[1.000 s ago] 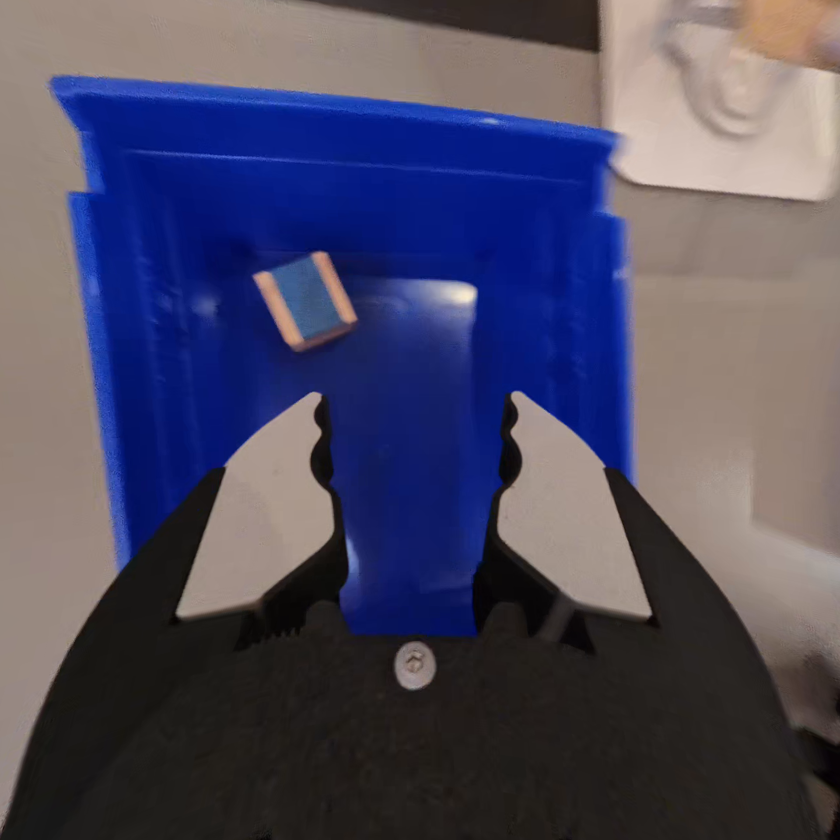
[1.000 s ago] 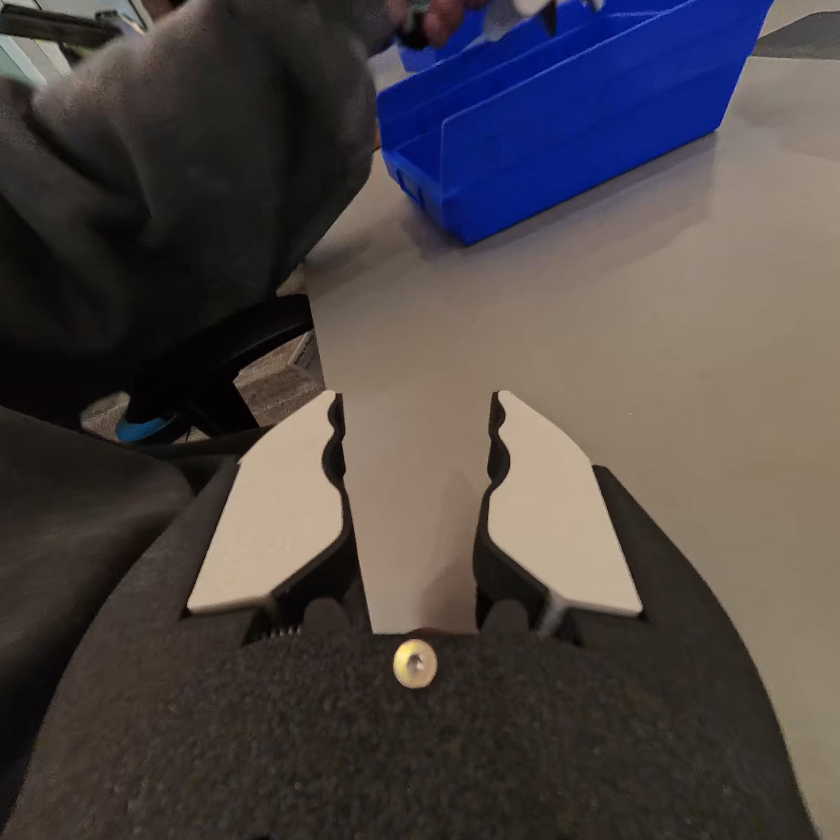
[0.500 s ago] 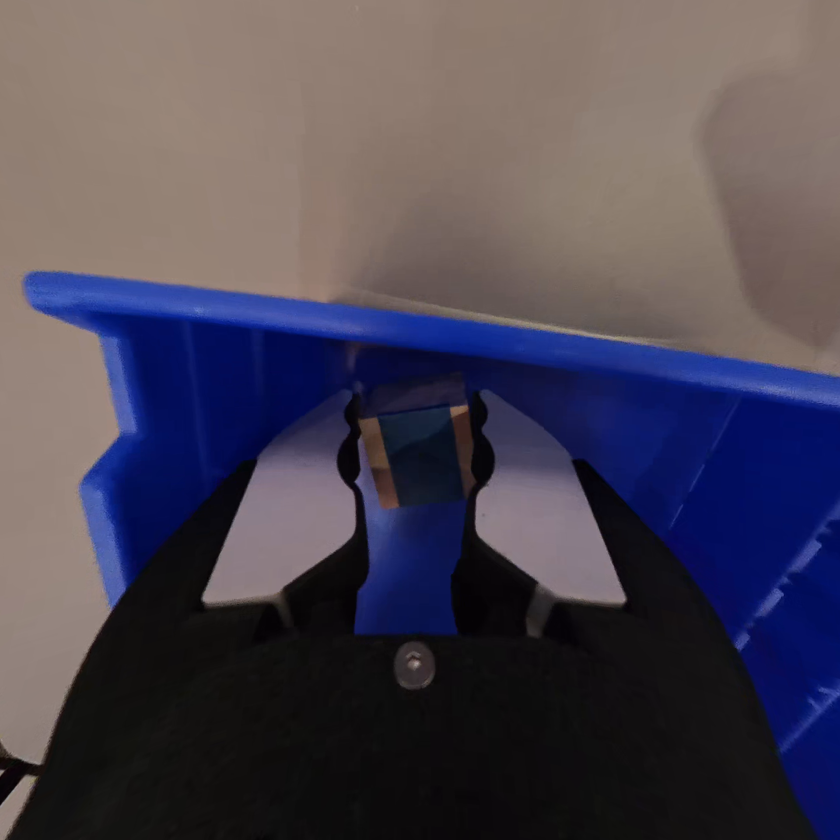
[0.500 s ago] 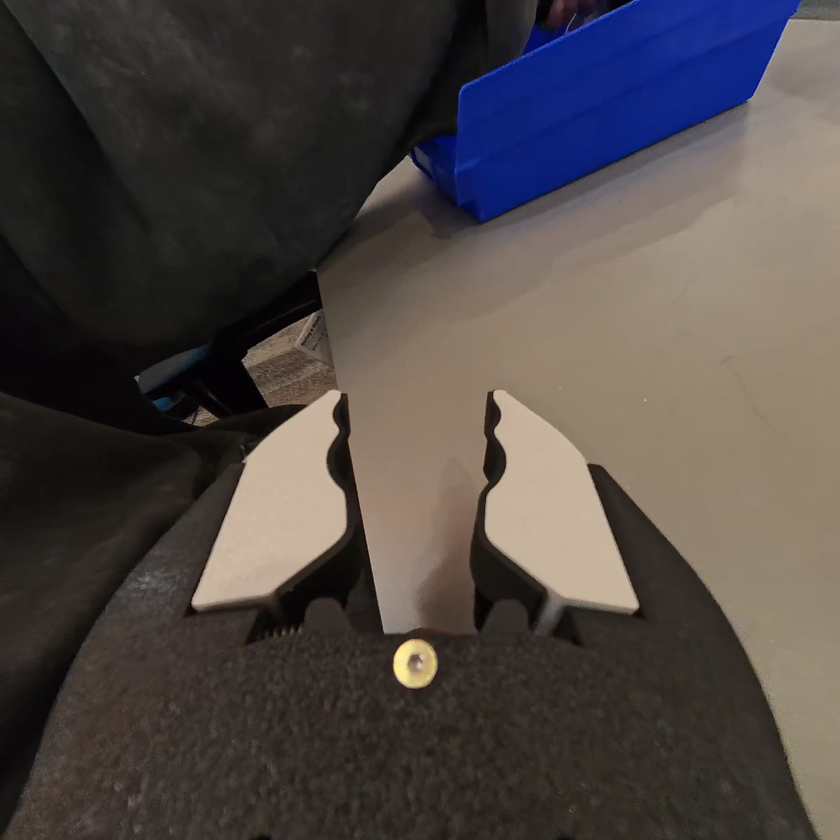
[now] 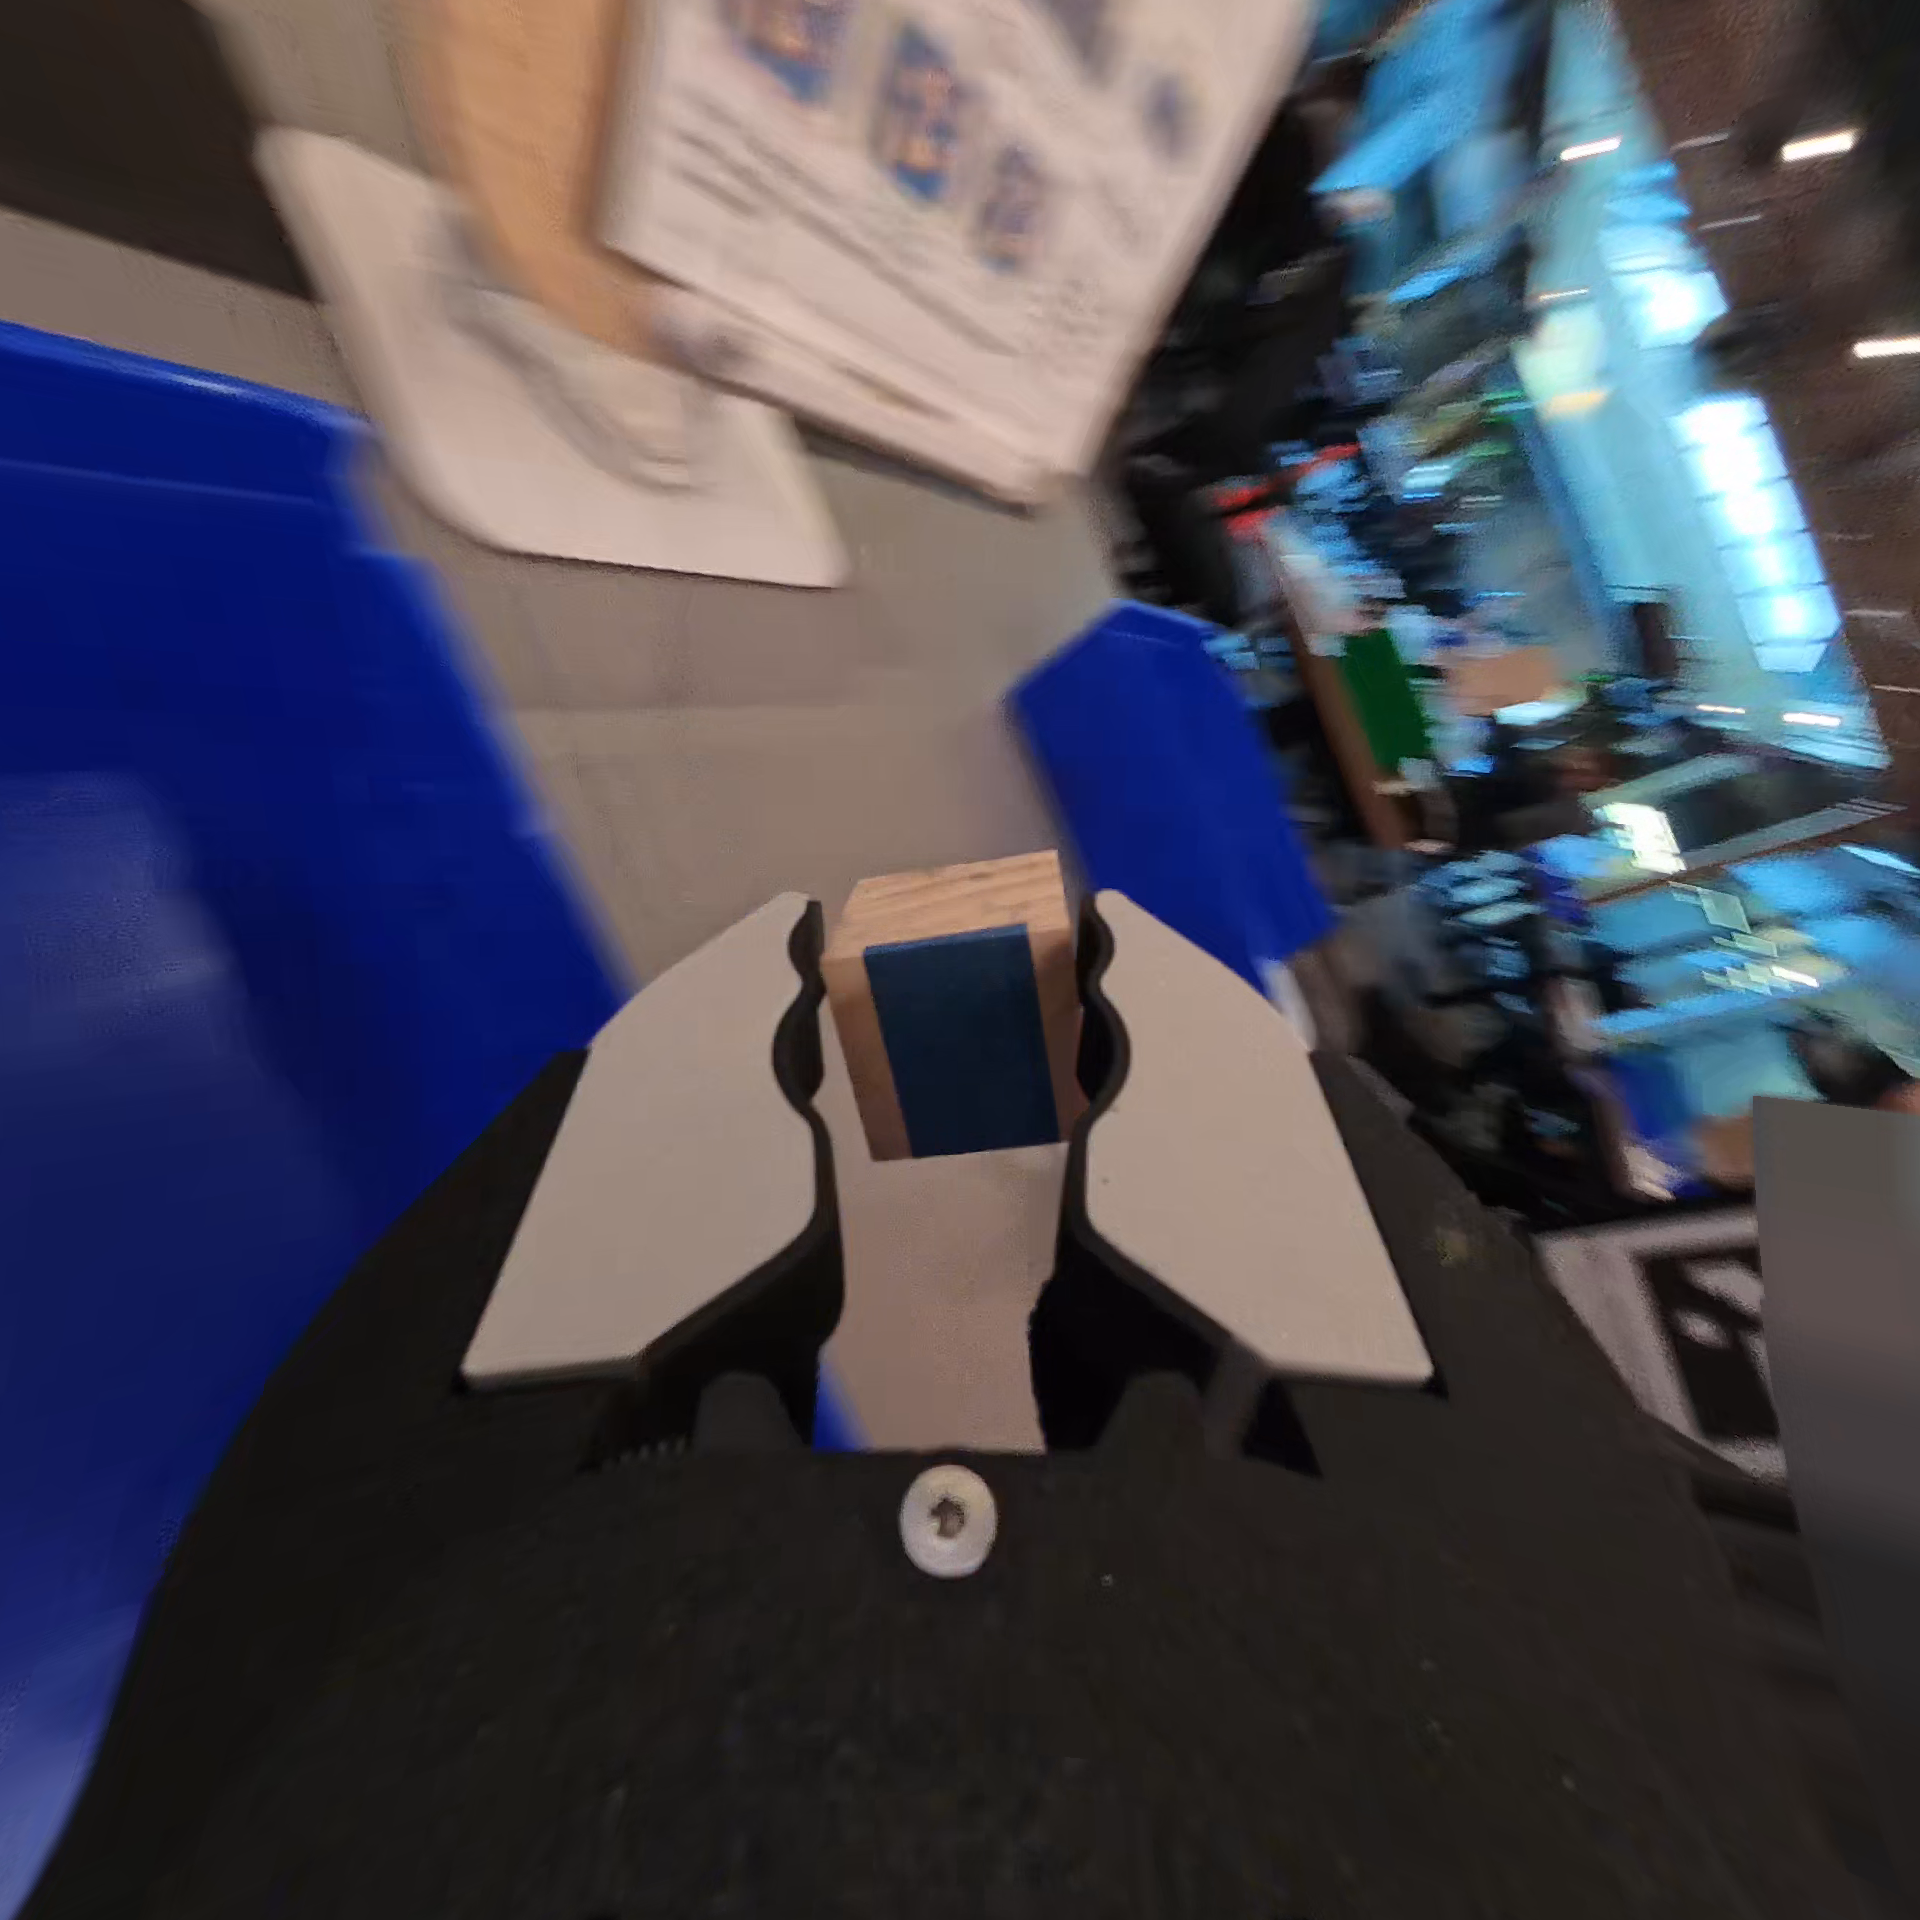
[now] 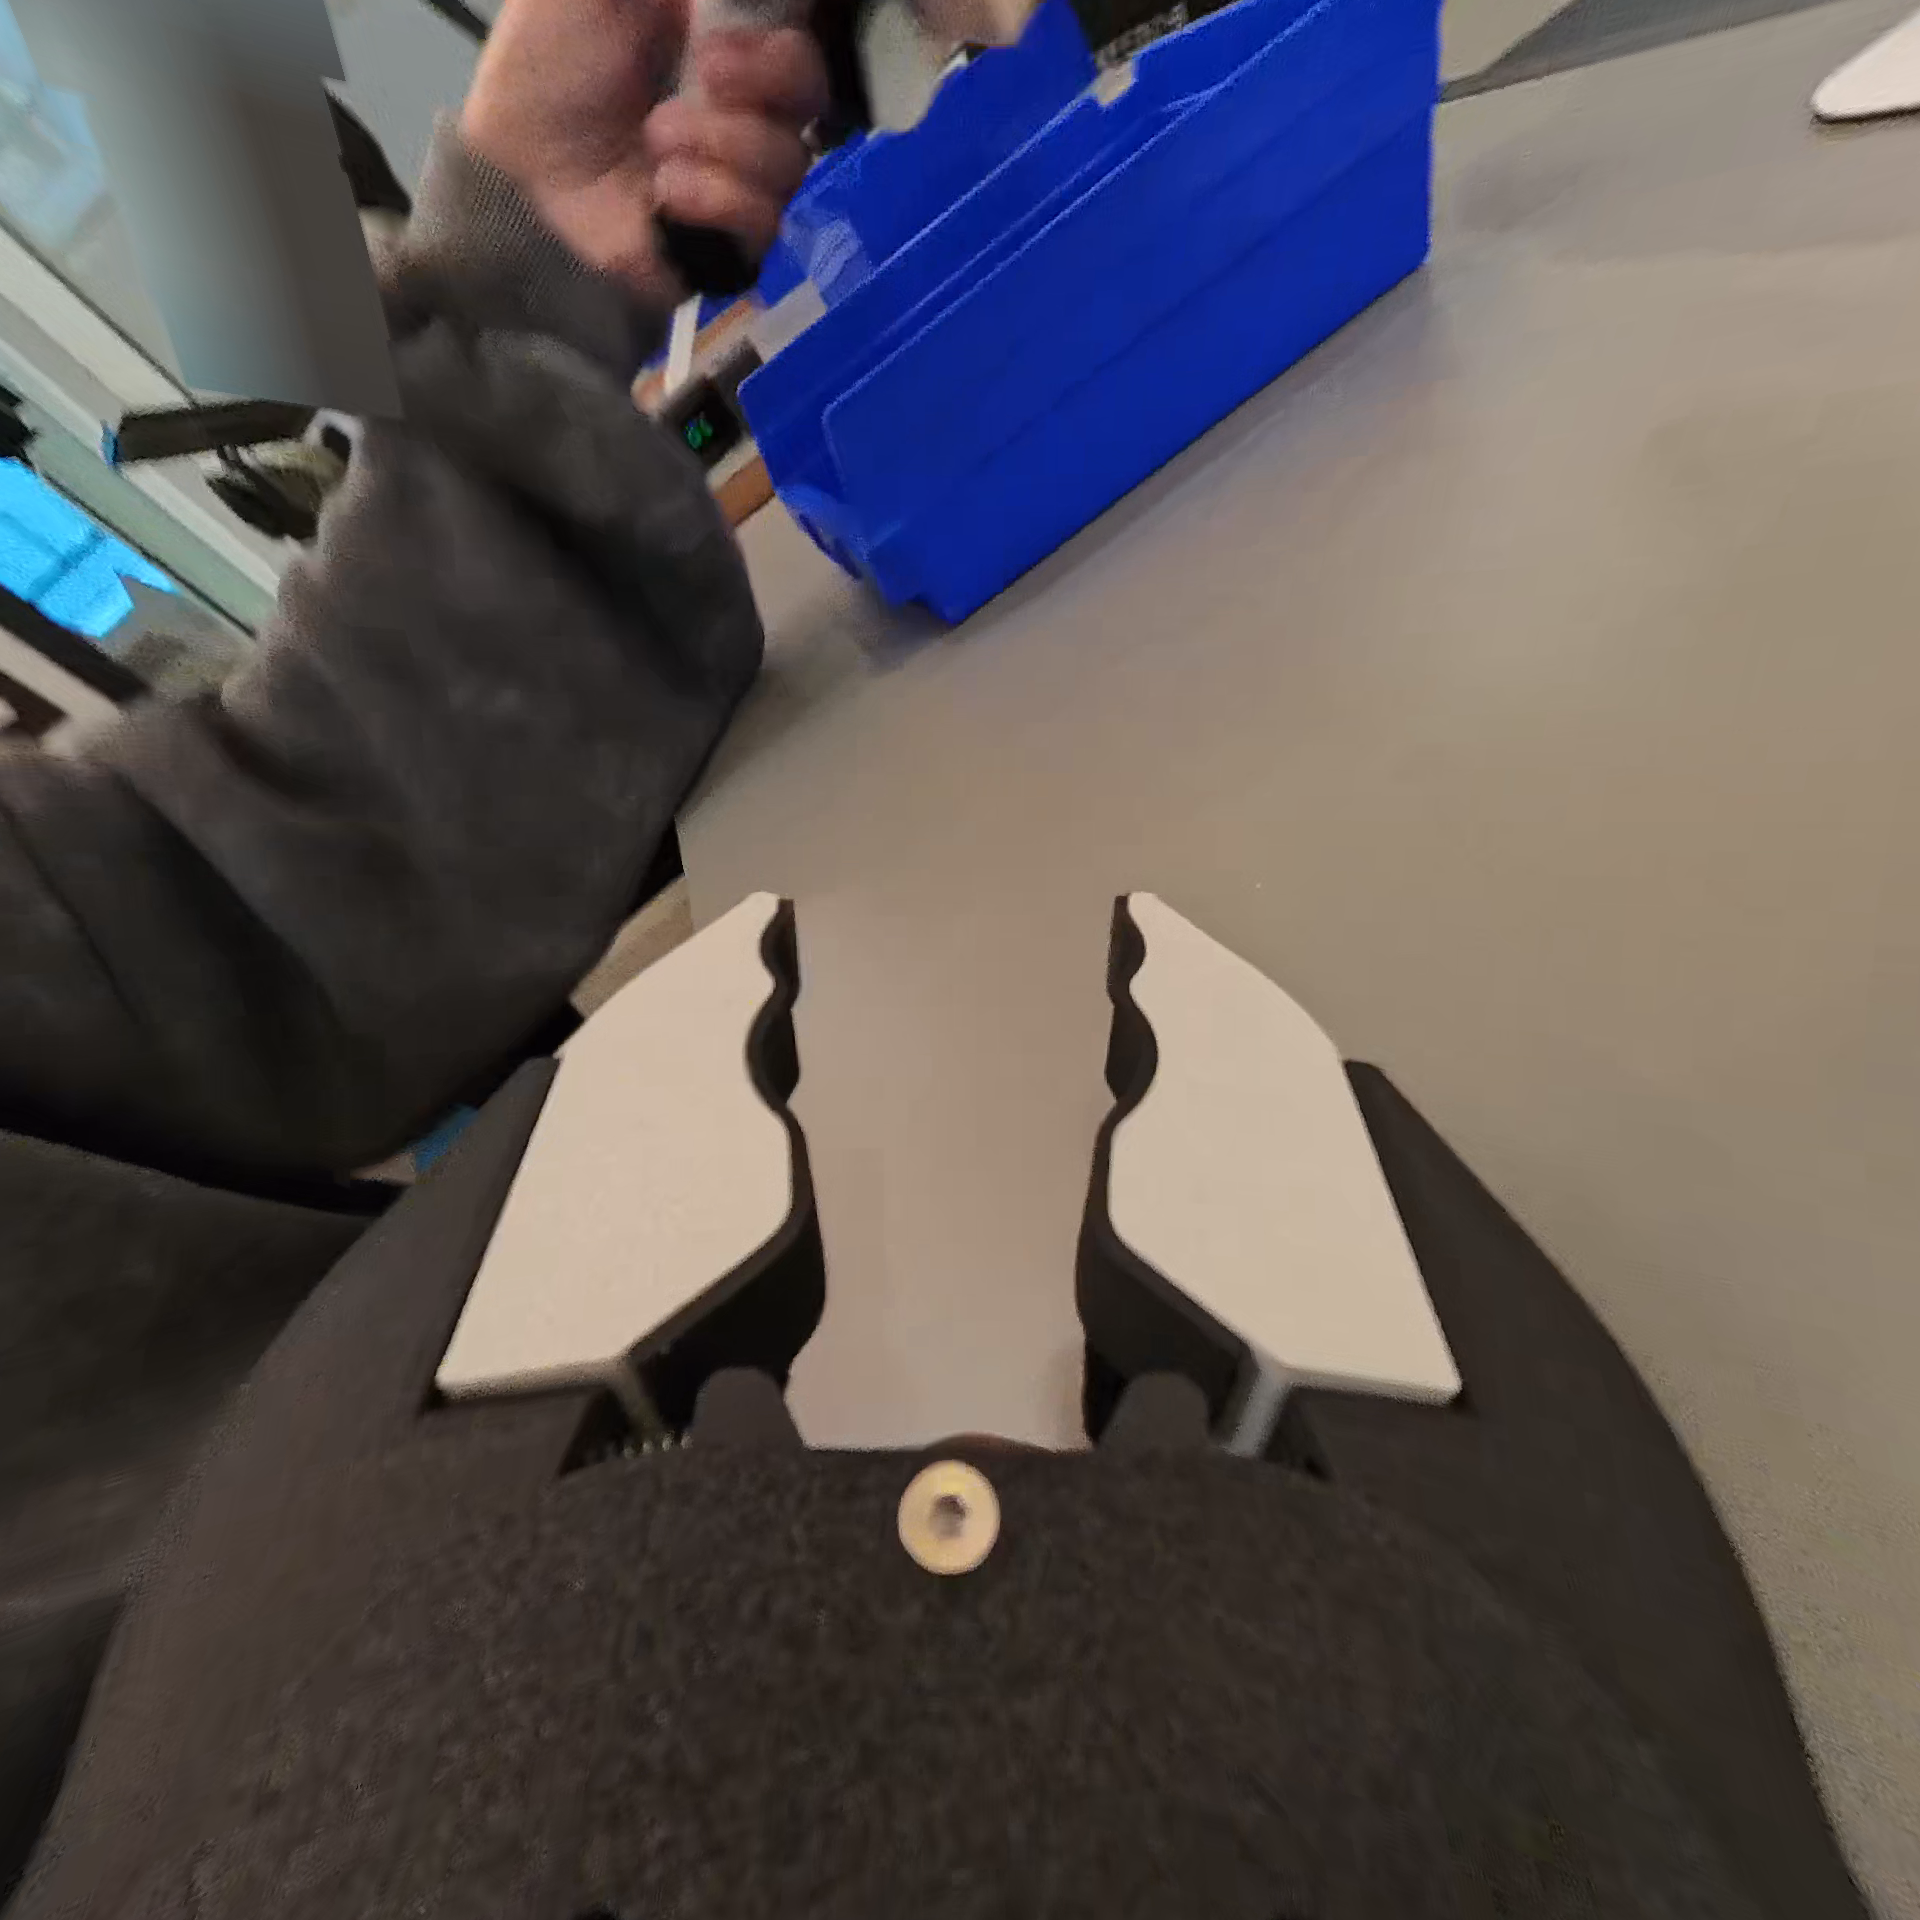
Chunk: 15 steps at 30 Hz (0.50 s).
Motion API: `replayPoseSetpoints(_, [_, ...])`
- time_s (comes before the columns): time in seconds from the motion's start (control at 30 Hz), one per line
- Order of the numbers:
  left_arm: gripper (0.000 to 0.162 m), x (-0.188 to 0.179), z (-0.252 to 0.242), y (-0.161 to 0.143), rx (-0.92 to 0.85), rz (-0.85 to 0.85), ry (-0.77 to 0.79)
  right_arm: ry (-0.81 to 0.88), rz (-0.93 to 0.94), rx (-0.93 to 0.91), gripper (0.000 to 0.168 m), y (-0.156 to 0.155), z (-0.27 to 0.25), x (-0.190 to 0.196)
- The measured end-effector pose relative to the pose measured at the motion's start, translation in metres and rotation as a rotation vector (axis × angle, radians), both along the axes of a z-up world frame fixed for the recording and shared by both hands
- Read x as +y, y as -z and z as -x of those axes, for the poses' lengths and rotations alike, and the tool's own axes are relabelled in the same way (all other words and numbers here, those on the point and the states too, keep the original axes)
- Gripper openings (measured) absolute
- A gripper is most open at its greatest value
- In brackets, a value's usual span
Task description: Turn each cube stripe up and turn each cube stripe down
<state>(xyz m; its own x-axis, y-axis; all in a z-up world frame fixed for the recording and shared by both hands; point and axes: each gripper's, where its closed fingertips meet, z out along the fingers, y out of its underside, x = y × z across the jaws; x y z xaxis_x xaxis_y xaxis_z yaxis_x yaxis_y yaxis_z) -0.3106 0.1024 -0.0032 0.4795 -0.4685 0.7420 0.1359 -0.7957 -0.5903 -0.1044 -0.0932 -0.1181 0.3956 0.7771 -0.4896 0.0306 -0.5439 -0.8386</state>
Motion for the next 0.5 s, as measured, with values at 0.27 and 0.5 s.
replayPoseSetpoints(0.27, [0.045, -0.096, -0.149, -0.011, -0.48, 0.122, 0.355, -0.116, 0.355, 0.414, 0.068, -0.074, 0.023, 0.03])
replayPoseSetpoints(0.5, [0.045, -0.109, -0.184, 0.005, -0.355, 0.031, 0.347, -0.092, 0.444, 0.557, 0.074, -0.099, 0.043, 0.066])
